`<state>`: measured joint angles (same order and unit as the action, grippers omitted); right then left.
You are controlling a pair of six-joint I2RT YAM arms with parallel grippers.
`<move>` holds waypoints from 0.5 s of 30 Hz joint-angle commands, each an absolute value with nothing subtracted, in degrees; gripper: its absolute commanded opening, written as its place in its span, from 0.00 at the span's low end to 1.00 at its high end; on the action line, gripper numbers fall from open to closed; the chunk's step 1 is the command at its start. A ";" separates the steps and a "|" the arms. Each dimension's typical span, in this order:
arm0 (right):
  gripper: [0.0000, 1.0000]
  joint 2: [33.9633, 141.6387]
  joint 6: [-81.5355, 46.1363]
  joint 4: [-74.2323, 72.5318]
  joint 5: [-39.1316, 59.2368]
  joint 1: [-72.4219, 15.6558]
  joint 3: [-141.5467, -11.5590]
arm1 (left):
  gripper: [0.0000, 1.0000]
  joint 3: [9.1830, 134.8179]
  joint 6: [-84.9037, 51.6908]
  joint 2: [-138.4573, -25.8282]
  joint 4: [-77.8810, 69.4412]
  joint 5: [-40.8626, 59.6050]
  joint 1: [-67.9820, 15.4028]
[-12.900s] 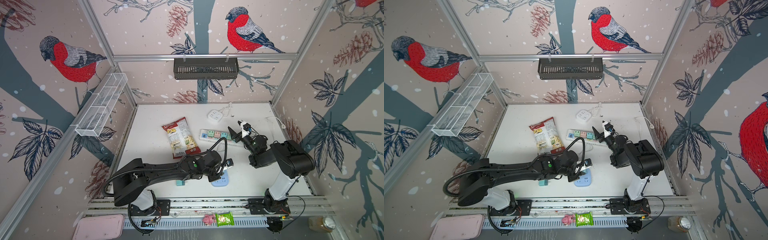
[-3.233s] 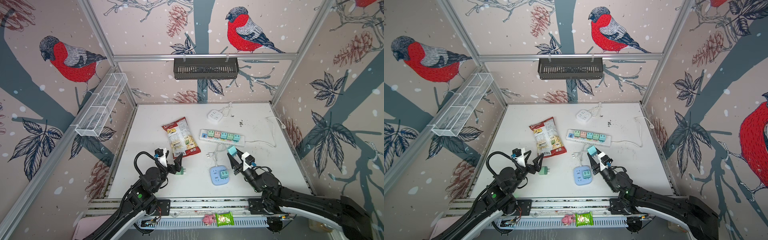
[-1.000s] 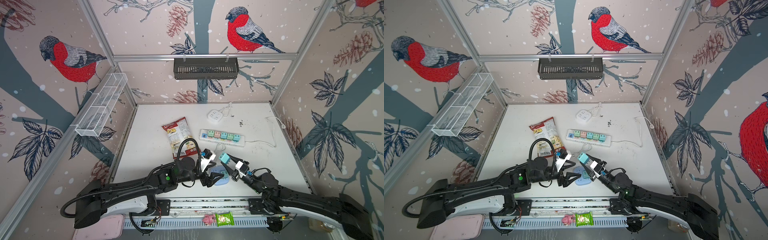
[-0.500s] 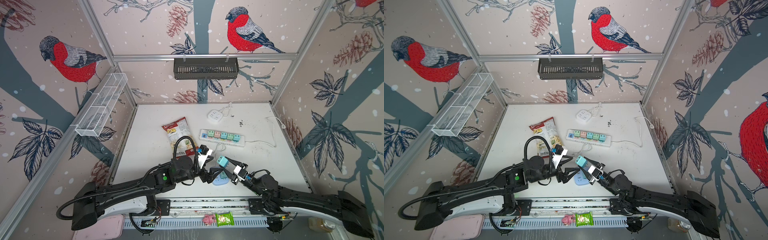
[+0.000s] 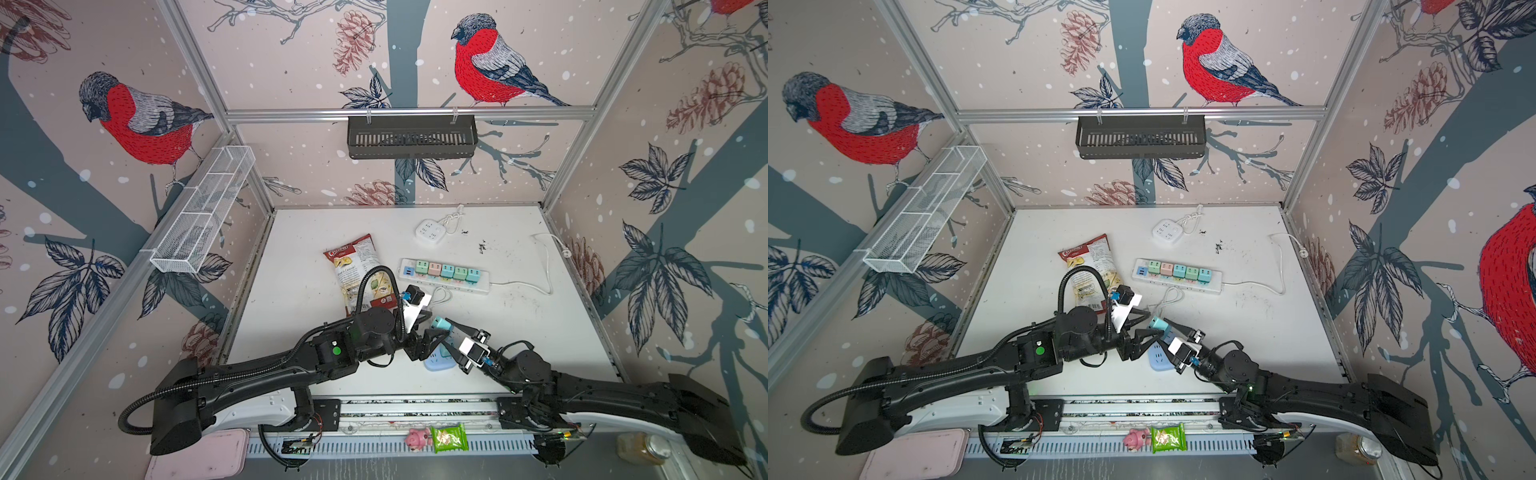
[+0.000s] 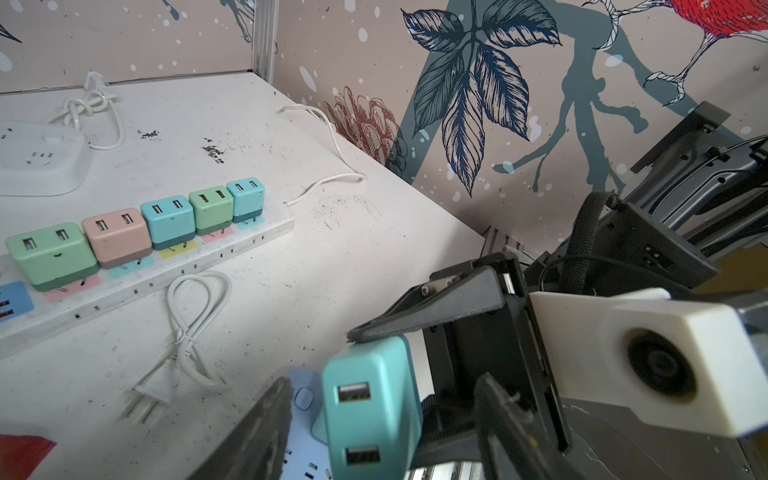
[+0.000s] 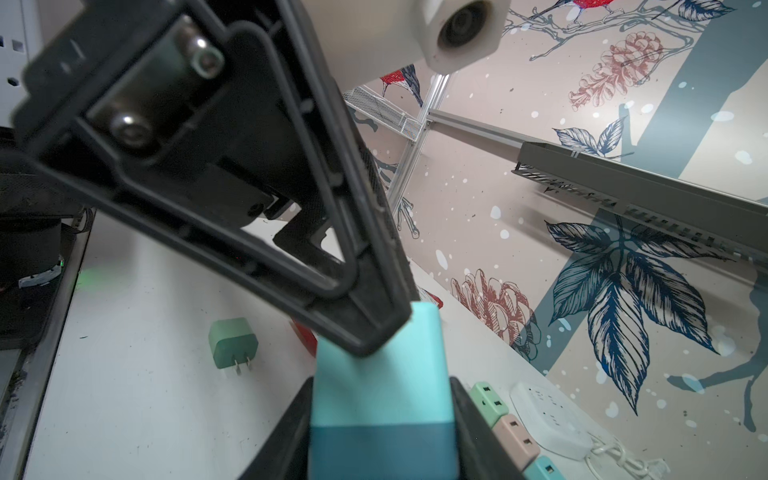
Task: Insert the plug
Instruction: 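Close the left gripper on the teal charger held by the right gripper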
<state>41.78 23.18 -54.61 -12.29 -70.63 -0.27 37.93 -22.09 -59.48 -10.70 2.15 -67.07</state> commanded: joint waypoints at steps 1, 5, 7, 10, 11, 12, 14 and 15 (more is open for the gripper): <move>0.10 42.60 24.98 -59.01 -12.63 -70.85 2.77 | 0.69 38.51 -22.21 -59.55 -10.99 3.60 -67.15; 0.10 44.03 25.65 -60.11 -12.89 -71.10 2.31 | 0.68 38.51 -21.66 -59.72 -10.72 3.35 -67.16; 0.10 44.36 25.89 -60.43 -12.83 -71.38 2.12 | 0.67 38.56 -21.55 -59.94 -10.47 2.89 -67.15; 0.10 44.38 26.21 -60.47 -12.96 -71.76 2.04 | 0.66 38.50 -21.75 -60.17 -10.02 1.90 -67.15; 0.10 44.30 26.24 -60.47 -12.92 -71.80 1.96 | 0.65 38.49 -21.71 -60.28 -10.02 1.76 -67.15; 0.10 44.29 26.35 -60.38 -12.93 -71.89 1.98 | 0.65 38.40 -21.74 -60.41 -10.02 1.60 -67.15; 0.10 44.39 26.36 -60.40 -12.84 -72.15 1.86 | 0.61 38.49 -21.48 -60.69 -10.20 1.75 -67.16; 0.10 44.48 26.44 -60.38 -12.87 -72.30 1.78 | 0.59 38.53 -21.37 -60.94 -10.15 1.97 -67.15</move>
